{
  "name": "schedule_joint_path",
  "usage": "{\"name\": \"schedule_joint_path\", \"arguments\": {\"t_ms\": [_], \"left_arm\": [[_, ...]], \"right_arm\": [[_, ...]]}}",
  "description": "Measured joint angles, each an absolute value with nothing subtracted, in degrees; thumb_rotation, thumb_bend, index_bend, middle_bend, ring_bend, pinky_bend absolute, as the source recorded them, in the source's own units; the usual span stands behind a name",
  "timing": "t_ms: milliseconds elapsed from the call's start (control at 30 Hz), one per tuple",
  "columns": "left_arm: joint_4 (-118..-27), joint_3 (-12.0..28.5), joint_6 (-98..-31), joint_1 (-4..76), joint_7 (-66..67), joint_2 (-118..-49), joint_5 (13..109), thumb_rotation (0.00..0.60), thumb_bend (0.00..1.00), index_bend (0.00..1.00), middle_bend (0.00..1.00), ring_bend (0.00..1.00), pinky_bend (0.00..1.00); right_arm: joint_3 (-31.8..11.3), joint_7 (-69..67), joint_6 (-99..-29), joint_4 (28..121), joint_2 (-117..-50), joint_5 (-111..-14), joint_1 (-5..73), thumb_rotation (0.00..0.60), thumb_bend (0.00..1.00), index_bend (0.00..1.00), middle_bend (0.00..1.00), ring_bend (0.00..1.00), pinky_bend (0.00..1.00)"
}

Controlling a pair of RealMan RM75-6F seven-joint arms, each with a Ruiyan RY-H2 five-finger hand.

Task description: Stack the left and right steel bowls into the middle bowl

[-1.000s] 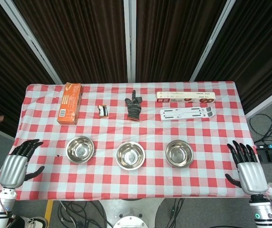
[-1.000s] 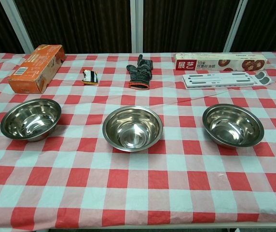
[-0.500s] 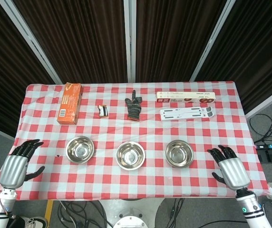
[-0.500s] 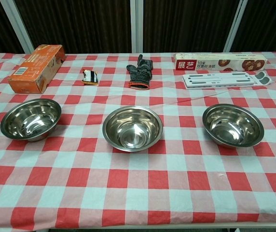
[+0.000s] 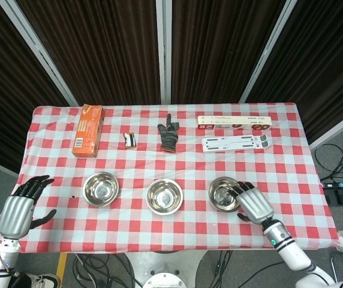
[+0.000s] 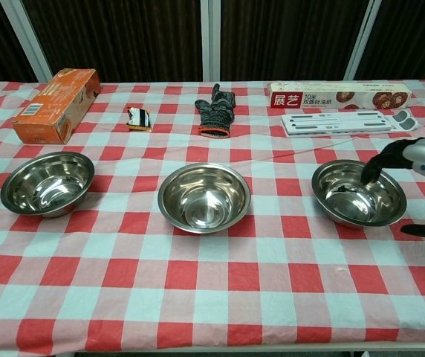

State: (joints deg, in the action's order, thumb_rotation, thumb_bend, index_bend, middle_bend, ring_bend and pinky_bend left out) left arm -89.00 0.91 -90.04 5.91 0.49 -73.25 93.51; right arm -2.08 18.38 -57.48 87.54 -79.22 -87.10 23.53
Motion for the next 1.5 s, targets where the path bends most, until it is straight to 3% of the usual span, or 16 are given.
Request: {"name": "schedule_joint_path", "arguments": {"t_ms": [333,600,933,1500], "left_arm": [[-87.37,0.94,-90.59,5.6,-1.72,-73.48,93.3,0.6,0.2,0.26,0.28,0.2,0.31],[-86.32,0.98,-90.18,5.49,-2.52,-73.96,92.5,0.6,0.2,0.26,0.28,0.2,0.31],[-86.09,1.05,-90.01,5.51,-2.68,-74.12,92.24,0.6,0.2,0.26,0.28,0.2,0.31],[-86.92,1.79,-90.24,5.64,-2.38,-73.73,91.62,0.6,0.2,0.26,0.28,0.2,0.31]], "right_arm": [[-2.97,20.81,-52.46,83.56,-84.19,-82.58,27.55,0.6,0.17,0.35,0.34,0.22,0.3],[-2.28,20.89,-52.33,81.2,-86.21,-81.52,28.21,0.6,0.28,0.57,0.49,0.39,0.5],[-1.63,19.5,-53.29,79.44,-87.38,-80.7,28.28,0.6,0.4,0.68,0.57,0.47,0.6],[-3.52,19.77,-57.55,84.19,-85.92,-83.84,30.4,0.6,0.42,0.69,0.58,0.49,0.62]]}}
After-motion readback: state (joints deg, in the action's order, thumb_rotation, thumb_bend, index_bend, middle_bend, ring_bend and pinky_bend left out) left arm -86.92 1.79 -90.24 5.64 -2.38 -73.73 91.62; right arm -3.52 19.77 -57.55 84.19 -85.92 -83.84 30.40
